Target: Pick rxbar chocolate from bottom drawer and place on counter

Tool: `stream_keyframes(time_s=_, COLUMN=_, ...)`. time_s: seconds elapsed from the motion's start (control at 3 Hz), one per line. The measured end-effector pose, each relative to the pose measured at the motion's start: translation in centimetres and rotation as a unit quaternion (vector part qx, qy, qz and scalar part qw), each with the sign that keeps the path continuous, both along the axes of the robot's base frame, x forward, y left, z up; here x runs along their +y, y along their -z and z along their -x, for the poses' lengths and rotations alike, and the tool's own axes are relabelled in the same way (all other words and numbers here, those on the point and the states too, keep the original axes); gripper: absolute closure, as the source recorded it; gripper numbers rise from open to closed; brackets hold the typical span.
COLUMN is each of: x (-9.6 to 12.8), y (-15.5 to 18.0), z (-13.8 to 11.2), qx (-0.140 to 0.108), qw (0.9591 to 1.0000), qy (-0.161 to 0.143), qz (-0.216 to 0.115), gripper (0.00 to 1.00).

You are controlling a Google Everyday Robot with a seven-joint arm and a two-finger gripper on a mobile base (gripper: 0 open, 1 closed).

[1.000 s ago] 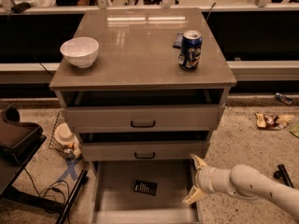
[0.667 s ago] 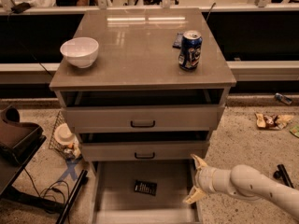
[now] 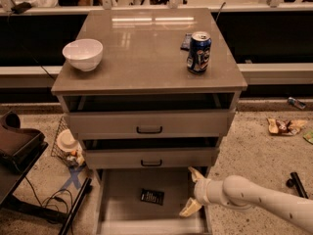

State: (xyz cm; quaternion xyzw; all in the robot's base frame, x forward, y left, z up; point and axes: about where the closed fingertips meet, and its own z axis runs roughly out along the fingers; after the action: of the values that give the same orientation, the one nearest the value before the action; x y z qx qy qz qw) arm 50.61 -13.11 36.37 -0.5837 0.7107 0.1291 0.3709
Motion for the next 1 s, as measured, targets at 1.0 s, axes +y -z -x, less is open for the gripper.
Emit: stream_keyframes(time_s=1.0, x=7.7, y=16.5, z=-2.0, qx=0.073, qw=0.995, qy=-0.021, qz=-0.066, gripper=0.0)
